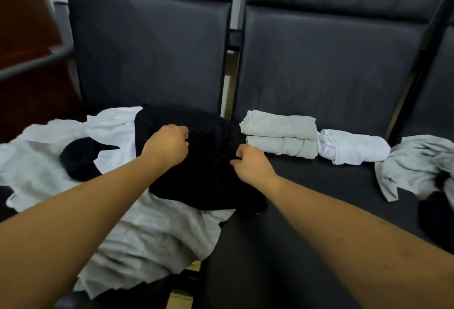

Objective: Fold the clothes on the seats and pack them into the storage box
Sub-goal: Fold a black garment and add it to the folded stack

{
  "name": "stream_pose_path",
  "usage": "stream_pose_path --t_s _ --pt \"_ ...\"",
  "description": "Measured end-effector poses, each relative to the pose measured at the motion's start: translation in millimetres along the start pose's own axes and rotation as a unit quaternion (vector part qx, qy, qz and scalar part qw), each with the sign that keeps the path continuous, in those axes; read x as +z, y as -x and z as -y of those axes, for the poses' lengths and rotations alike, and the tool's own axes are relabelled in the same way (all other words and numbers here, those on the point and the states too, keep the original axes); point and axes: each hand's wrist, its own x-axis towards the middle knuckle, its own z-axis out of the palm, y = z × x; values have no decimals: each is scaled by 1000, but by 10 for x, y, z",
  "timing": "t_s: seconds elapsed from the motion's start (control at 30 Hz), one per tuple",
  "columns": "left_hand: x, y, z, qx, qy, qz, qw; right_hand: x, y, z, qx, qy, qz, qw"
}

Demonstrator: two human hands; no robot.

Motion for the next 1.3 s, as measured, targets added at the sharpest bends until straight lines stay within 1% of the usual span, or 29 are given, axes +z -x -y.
stream_pose_path --t_s 0.07,0.13,0.2,0.27,0.37,0.43,0.5,0.57,0.63,0.67,0.73,0.77,0.83,0.9,0.97,1.0,1.03,1.07,1.1,1.13,1.2,1.23,1.27,1.3 --pt "-121 55 25 -16 49 -36 998 -83 14 69 1 -91 -22 996" --pt "-240 111 61 -26 76 -73 994 -192 69 222 13 -223 -30 974" --pt "-327 158 105 -27 93 -83 992 -330 110 415 19 -347 -24 937" --pt "-383 193 141 -14 110 -71 991 -501 163 625 9 -432 -14 902" --pt "-452 265 169 62 192 -31 979 -801 251 902 4 -545 -12 838" --pt "-545 341 134 115 268 4 956 -1026 350 1054 -18 -605 -10 796" --pt "-638 403 70 142 300 24 943 -1241 460 1179 -35 -647 -3 762" --pt "-747 495 -47 144 302 20 942 -1448 596 1274 -37 -679 8 733" --pt "-837 566 -149 139 314 8 939 -1642 730 1345 -22 -701 17 713" --pt "-873 596 -195 134 302 11 944 -1738 800 1368 -16 -707 22 707" --pt "-951 683 -287 116 280 32 952 -1935 916 1376 -6 -708 21 706" --pt "-989 732 -344 107 300 49 947 -2036 960 1358 -4 -706 12 708" --pt "-1116 911 -506 104 374 70 919 -2214 1026 1263 2 -702 -16 712" --pt "-1254 1088 -692 97 469 96 873 -2331 1072 1127 16 -697 -43 716" --pt "-1343 1256 -878 72 575 118 807 -2376 1121 951 32 -698 -63 712" --pt "-1347 1325 -966 59 611 122 780 -2372 1169 855 43 -706 -64 704" --pt "-1328 1393 -1056 44 639 124 758 -2338 1208 752 52 -725 -57 684" --pt "-1283 1461 -1146 31 660 128 739 -2284 1284 649 56 -743 -41 665" --pt "-1226 1520 -1223 17 682 137 718 -2193 1357 560 61 -750 -17 658" --pt "-1148 1568 -1286 -5 699 151 699 -2083 1446 470 73 -740 15 668" --pt "-990 1668 -1386 -59 727 183 659 -1829 1644 344 110 -663 100 734" --pt "-888 1722 -1438 -74 736 192 645 -1716 1748 277 125 -627 130 758" --pt "-789 1765 -1470 -79 740 193 639 -1626 1845 234 132 -601 142 775" --pt "-673 1799 -1492 -85 736 189 644 -1540 1929 174 137 -576 129 795"
